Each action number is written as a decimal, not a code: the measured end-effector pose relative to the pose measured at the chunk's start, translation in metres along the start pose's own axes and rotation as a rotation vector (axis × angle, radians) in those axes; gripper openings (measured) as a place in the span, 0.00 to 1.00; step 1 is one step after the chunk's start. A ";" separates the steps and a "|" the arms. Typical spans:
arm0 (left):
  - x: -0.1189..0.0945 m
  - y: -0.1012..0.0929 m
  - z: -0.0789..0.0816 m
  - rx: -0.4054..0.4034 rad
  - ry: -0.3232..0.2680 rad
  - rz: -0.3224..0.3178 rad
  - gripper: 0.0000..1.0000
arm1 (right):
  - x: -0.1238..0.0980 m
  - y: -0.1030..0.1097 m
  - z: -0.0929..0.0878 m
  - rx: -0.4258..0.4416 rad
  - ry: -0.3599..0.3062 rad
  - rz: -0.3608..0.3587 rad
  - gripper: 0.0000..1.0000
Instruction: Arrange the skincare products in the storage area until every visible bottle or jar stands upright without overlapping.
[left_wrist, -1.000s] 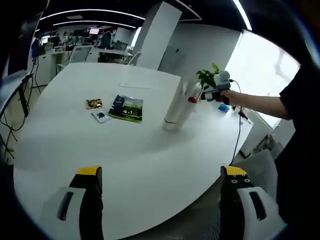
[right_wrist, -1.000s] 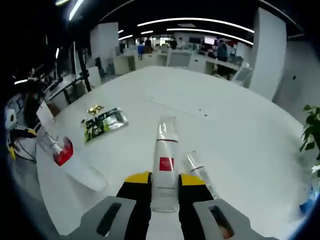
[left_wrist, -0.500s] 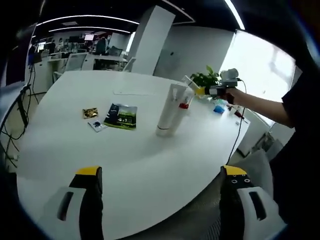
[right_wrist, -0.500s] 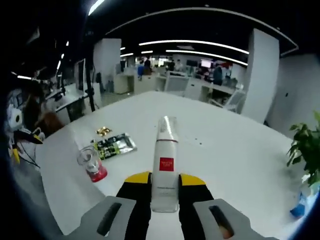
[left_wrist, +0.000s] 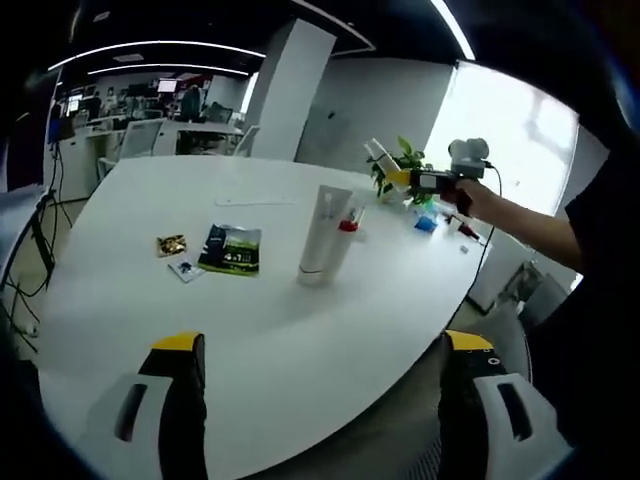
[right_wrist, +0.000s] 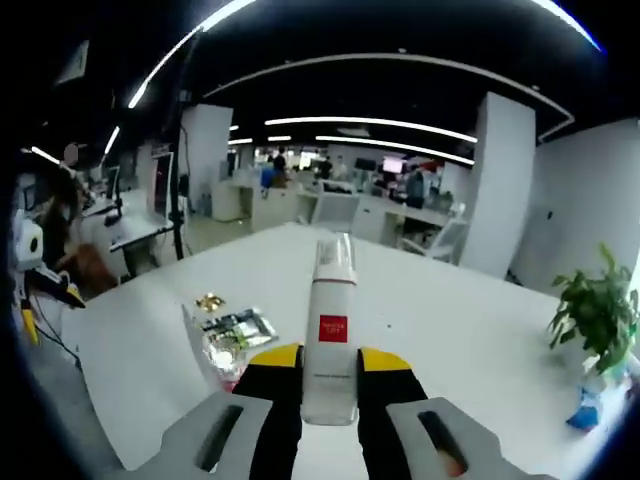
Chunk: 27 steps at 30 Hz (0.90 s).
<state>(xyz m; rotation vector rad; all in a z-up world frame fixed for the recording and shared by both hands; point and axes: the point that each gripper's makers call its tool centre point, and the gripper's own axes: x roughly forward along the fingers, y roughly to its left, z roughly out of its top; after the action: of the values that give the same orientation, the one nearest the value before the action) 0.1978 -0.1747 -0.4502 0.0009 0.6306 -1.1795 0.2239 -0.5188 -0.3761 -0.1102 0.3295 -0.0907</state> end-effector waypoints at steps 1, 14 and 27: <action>0.001 -0.001 0.001 0.003 -0.004 -0.003 0.90 | -0.003 0.003 0.004 0.007 -0.013 0.000 0.11; 0.012 -0.029 0.029 0.006 -0.055 -0.114 0.89 | -0.031 0.059 0.034 -0.052 -0.115 0.003 0.11; 0.018 -0.057 0.053 -0.024 -0.106 -0.226 0.90 | -0.047 0.112 0.044 -0.030 -0.187 0.074 0.11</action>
<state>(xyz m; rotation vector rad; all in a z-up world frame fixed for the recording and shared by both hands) 0.1770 -0.2304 -0.3969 -0.1564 0.5614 -1.3805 0.2023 -0.3990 -0.3337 -0.1353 0.1477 -0.0016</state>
